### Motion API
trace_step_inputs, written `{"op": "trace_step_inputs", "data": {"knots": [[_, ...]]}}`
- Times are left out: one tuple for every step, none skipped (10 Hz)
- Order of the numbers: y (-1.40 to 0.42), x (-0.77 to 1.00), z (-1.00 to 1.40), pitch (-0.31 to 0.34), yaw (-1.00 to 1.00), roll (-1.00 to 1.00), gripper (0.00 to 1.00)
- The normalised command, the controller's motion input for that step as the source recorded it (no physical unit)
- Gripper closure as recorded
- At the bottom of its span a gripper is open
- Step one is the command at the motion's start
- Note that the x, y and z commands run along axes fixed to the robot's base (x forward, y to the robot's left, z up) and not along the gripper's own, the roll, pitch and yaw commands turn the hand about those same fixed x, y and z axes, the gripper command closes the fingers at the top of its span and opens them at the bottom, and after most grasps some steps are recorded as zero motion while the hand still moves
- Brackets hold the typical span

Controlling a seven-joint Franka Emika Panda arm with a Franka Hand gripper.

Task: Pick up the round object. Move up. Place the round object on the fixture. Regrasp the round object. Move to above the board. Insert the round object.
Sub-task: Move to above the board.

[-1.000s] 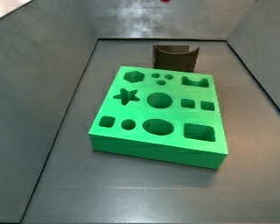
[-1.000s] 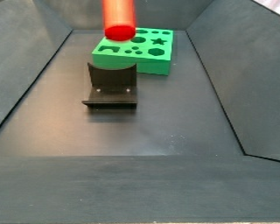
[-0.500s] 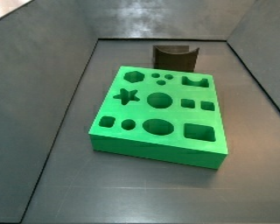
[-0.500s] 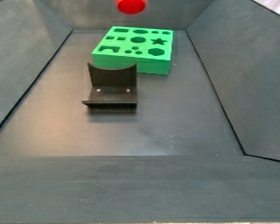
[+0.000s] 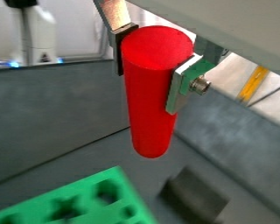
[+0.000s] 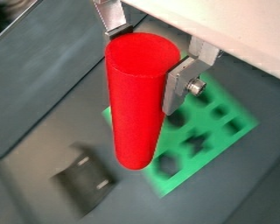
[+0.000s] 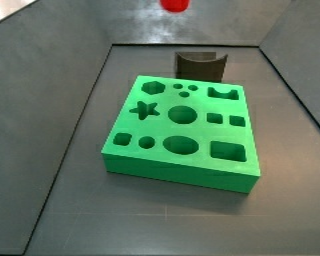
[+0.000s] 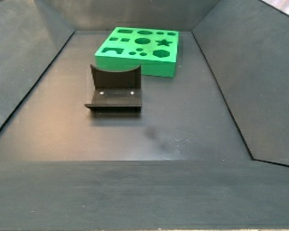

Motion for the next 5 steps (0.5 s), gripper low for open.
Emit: {"op": "trace_step_inputs", "data": {"knots": [[-0.76, -0.40, 0.18, -0.017, -0.15, -1.00, 1.00], [-0.49, -0.28, 0.11, -0.015, -0.14, -1.00, 1.00], [-0.21, -0.17, 0.05, -0.016, -0.11, -0.87, 1.00], [-0.14, -0.13, 0.03, -0.022, -0.08, -0.73, 1.00], [-0.06, -0.09, 0.02, -0.030, -0.04, -0.45, 1.00]]}}
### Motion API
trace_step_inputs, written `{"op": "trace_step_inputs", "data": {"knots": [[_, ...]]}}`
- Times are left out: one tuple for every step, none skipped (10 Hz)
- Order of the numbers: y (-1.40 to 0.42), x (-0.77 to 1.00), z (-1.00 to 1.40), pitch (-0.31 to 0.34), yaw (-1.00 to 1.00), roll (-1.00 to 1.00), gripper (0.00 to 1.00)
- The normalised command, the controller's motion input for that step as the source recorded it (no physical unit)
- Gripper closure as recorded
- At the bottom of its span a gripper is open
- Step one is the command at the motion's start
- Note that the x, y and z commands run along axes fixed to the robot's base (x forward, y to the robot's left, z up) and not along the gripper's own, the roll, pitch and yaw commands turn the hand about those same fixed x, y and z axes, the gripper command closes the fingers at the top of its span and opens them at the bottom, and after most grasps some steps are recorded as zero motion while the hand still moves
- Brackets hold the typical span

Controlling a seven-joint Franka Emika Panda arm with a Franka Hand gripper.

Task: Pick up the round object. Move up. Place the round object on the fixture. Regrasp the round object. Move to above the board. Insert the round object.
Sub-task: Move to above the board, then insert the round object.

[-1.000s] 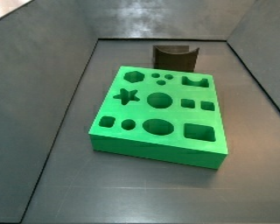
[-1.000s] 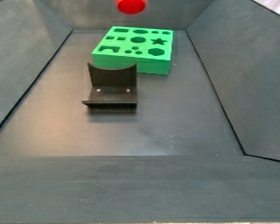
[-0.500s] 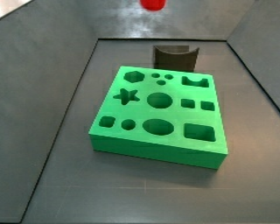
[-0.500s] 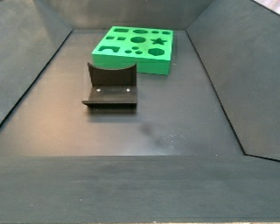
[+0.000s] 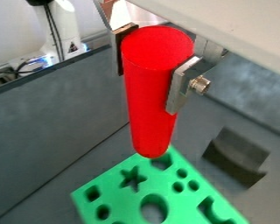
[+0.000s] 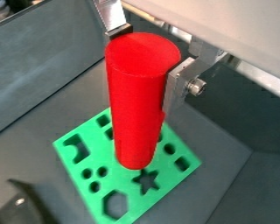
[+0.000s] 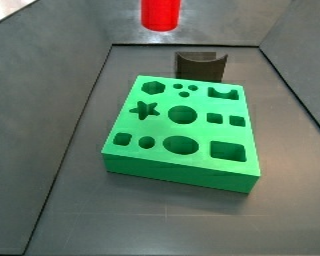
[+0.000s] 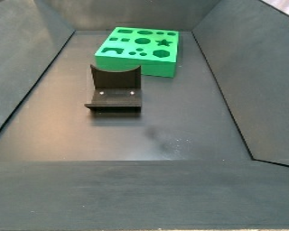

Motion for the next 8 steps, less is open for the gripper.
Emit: {"op": "trace_step_inputs", "data": {"knots": [[-0.03, -0.07, 0.01, -0.035, -0.03, -0.30, 1.00], [0.00, 0.00, 0.00, -0.004, 0.00, 0.00, 1.00], [0.00, 0.00, -0.01, 0.013, 0.00, 0.00, 1.00], [0.00, 0.05, 0.00, 0.011, 0.00, 0.00, 1.00], [0.05, 0.17, -0.22, 0.000, 0.00, -0.06, 1.00], [0.13, 0.29, -0.43, 0.000, 0.00, -0.20, 1.00], [0.07, 0.44, -0.39, 0.034, -0.14, -0.29, 1.00], [0.11, 0.45, -0.31, 0.009, -0.22, -0.38, 1.00]]}}
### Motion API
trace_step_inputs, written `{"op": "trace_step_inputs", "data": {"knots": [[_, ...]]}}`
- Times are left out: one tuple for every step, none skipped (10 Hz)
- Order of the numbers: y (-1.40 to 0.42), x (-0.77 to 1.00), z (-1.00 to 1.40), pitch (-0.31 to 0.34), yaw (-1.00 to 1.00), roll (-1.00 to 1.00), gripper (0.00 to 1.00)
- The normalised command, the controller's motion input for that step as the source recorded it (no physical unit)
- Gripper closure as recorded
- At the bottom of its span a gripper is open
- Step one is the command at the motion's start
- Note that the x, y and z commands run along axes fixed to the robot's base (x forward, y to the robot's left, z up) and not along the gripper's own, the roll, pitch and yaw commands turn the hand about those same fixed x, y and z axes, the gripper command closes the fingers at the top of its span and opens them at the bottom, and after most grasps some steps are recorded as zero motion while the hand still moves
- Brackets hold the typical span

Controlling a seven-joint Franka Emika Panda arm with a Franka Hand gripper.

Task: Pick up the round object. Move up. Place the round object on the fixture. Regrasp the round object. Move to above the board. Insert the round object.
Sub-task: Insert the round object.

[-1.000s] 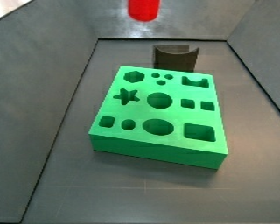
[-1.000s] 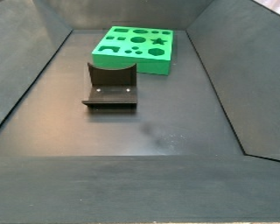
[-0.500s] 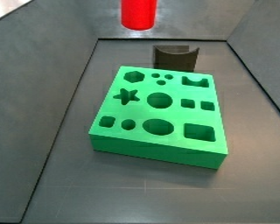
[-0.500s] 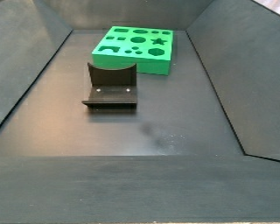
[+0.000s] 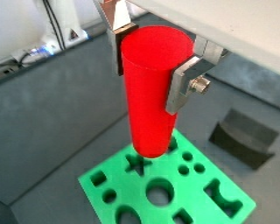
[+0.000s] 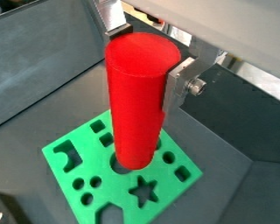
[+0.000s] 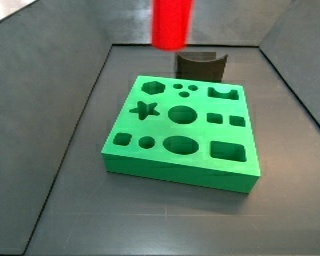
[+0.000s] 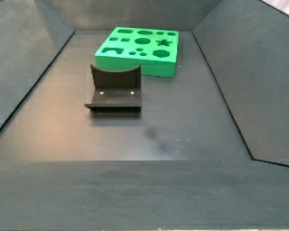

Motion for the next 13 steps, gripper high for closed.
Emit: {"op": "trace_step_inputs", "data": {"knots": [[0.09, 0.36, -0.35, -0.021, -0.24, -0.36, 1.00], [0.04, 0.28, -0.51, -0.083, -0.22, -0.28, 1.00], [0.00, 0.12, -0.59, -0.154, -0.17, -0.18, 1.00], [0.00, 0.01, -0.60, -0.203, -0.12, -0.08, 1.00], [0.00, 0.06, -0.53, -0.164, -0.09, 0.03, 1.00], [0.00, 0.05, -0.52, -0.149, -0.07, 0.08, 1.00], [0.00, 0.06, -0.52, -0.151, -0.03, 0.04, 1.00], [0.00, 0.18, -0.51, -0.123, 0.00, 0.00, 1.00], [0.00, 0.21, -0.48, -0.096, 0.00, 0.02, 1.00], [0.00, 0.17, -0.43, -0.073, 0.00, 0.07, 1.00], [0.00, 0.02, -0.37, -0.090, 0.00, 0.04, 1.00], [0.03, 0.00, -0.29, -0.069, 0.00, 0.00, 1.00], [0.08, 0.00, -0.31, -0.101, 0.00, 0.00, 1.00]]}}
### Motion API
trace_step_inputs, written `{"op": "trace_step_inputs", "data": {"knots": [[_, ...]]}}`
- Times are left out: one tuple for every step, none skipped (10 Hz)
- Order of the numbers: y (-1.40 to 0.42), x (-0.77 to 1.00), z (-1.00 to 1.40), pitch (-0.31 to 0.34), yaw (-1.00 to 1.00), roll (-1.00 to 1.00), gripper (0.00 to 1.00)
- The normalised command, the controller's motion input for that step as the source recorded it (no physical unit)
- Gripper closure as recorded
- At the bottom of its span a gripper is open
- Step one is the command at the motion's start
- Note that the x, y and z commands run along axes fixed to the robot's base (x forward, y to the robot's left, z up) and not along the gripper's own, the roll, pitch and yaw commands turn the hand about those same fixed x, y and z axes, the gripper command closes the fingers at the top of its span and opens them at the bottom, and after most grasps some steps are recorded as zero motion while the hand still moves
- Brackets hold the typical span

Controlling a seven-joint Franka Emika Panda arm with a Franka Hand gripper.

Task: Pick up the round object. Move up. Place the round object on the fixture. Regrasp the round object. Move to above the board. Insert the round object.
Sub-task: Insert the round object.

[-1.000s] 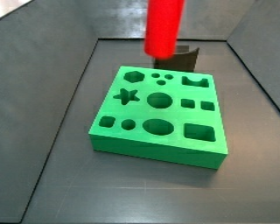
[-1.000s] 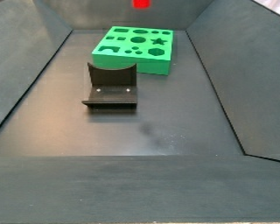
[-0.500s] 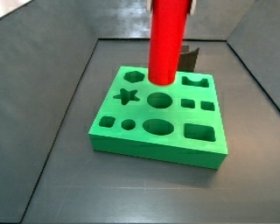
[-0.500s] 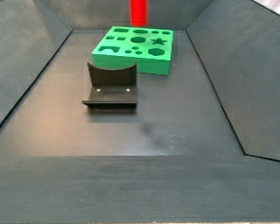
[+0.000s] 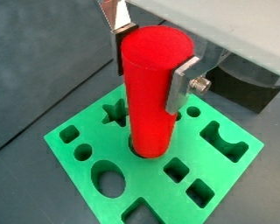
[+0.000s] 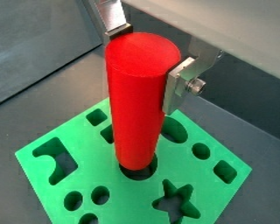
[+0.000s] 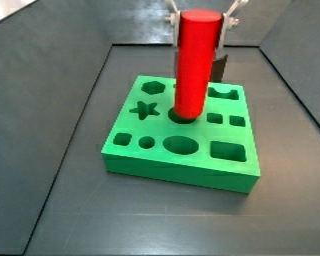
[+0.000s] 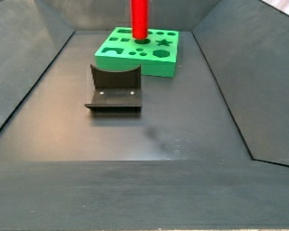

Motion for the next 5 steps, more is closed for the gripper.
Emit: {"op": "trace_step_inputs", "data": {"knots": [[0.11, -0.02, -0.29, -0.093, 0.00, 0.00, 1.00], [0.11, -0.03, -0.28, -0.087, 0.00, -0.01, 1.00], [0.06, -0.05, -0.28, -0.093, 0.00, -0.04, 1.00], [0.00, -0.11, -0.24, -0.087, 0.00, -0.06, 1.00], [0.00, -0.16, -0.17, -0.089, 0.00, -0.08, 1.00]]}}
